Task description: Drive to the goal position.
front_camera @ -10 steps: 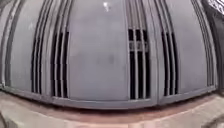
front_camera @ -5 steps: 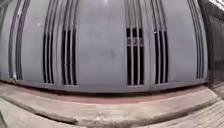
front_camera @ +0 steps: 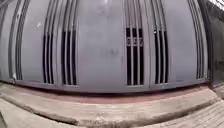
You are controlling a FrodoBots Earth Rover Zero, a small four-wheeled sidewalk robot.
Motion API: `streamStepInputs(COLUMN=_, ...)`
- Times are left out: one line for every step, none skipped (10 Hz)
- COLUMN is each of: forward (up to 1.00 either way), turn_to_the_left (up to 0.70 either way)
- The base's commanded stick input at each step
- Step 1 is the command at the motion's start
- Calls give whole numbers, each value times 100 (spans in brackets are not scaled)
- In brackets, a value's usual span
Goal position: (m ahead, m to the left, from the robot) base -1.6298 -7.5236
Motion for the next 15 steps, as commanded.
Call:
streamStepInputs(forward=0, turn_to_the_left=70)
streamStepInputs(forward=0, turn_to_the_left=70)
streamStepInputs(forward=0, turn_to_the_left=70)
streamStepInputs(forward=0, turn_to_the_left=70)
streamStepInputs(forward=0, turn_to_the_left=70)
streamStepInputs(forward=0, turn_to_the_left=70)
streamStepInputs(forward=0, turn_to_the_left=70)
streamStepInputs(forward=0, turn_to_the_left=70)
streamStepInputs(forward=0, turn_to_the_left=70)
streamStepInputs(forward=0, turn_to_the_left=70)
streamStepInputs(forward=0, turn_to_the_left=70)
streamStepInputs(forward=0, turn_to_the_left=70)
streamStepInputs(forward=0, turn_to_the_left=70)
streamStepInputs(forward=0, turn_to_the_left=29)
streamStepInputs(forward=0, turn_to_the_left=0)
